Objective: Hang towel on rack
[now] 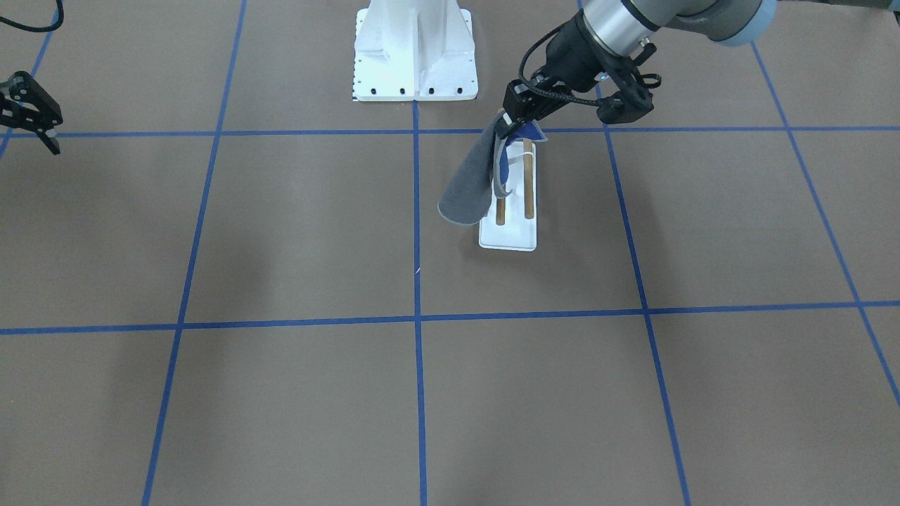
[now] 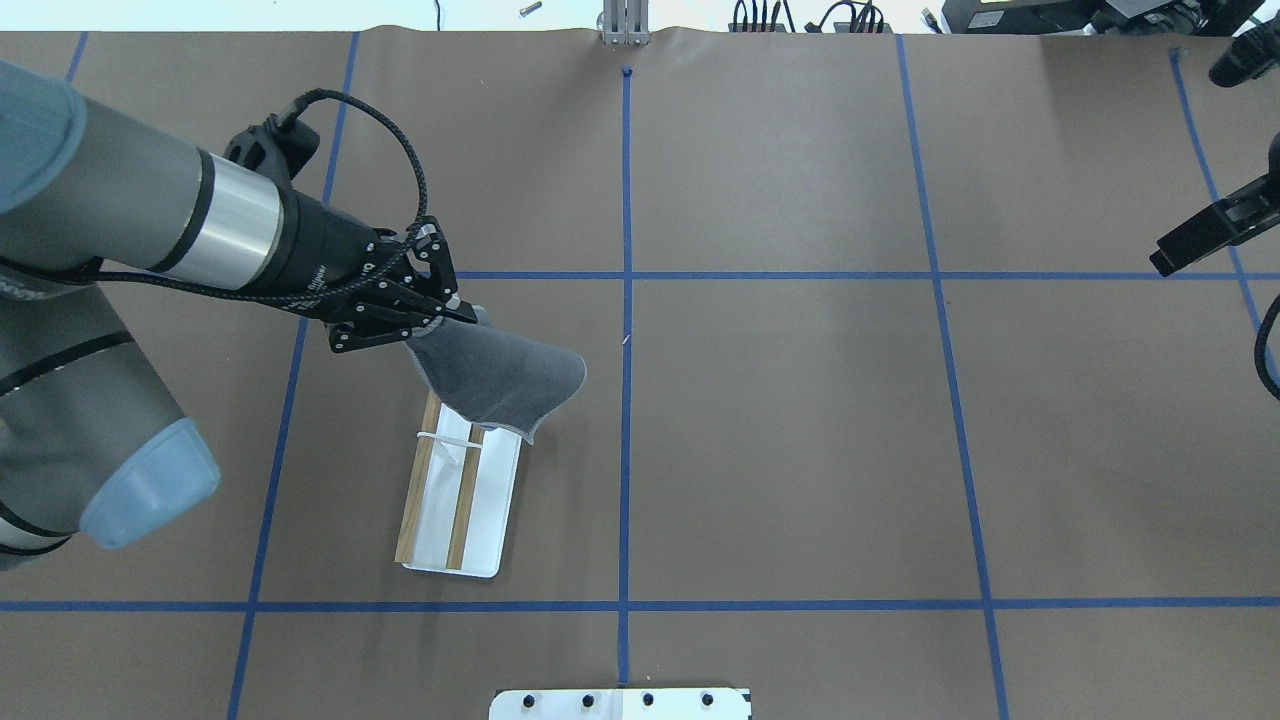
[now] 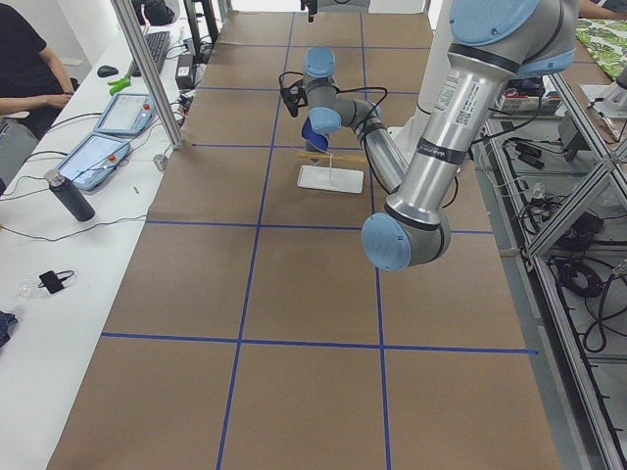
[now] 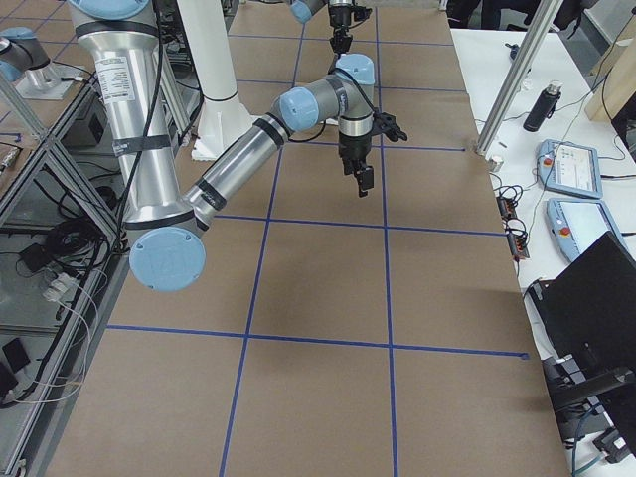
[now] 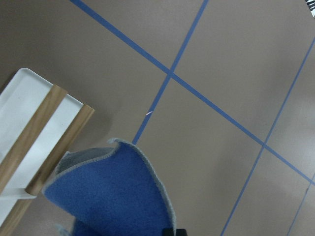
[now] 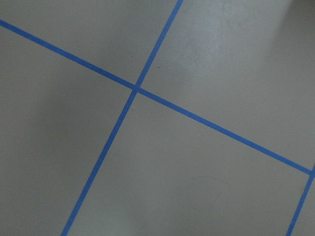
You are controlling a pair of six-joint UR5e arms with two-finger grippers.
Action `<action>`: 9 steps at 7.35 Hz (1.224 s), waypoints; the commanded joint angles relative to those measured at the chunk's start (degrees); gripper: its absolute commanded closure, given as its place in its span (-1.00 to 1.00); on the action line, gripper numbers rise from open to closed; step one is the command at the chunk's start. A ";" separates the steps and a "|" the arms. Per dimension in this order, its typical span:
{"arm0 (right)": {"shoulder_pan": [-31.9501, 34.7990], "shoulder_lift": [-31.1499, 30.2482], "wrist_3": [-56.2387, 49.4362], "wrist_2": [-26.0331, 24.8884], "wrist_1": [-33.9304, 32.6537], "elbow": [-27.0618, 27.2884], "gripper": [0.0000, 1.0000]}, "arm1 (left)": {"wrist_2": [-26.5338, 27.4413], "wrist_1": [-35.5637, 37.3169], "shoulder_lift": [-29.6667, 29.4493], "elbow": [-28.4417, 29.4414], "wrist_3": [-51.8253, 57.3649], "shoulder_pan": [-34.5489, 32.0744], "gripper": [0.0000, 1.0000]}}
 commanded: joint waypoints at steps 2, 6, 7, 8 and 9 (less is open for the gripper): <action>3.72 -0.22 -2.58 6.37 -0.09 -3.35 -1.00 | -5.41 0.07 6.83 1.10 9.18 -6.49 1.00; 4.52 -0.04 -2.67 7.00 0.44 -5.11 -1.00 | -2.69 -0.89 4.74 9.28 9.56 -5.71 1.00; 4.60 -0.04 -2.67 7.53 0.44 -5.02 -1.00 | -2.69 -0.98 5.09 9.98 9.65 -5.62 1.00; 4.95 0.13 -2.67 9.01 0.44 -5.11 -1.00 | -2.69 -1.24 5.27 11.21 11.91 -5.62 1.00; 5.13 0.31 -2.67 9.90 0.53 -5.02 -1.00 | -2.69 -1.51 7.18 11.22 14.72 -5.62 1.00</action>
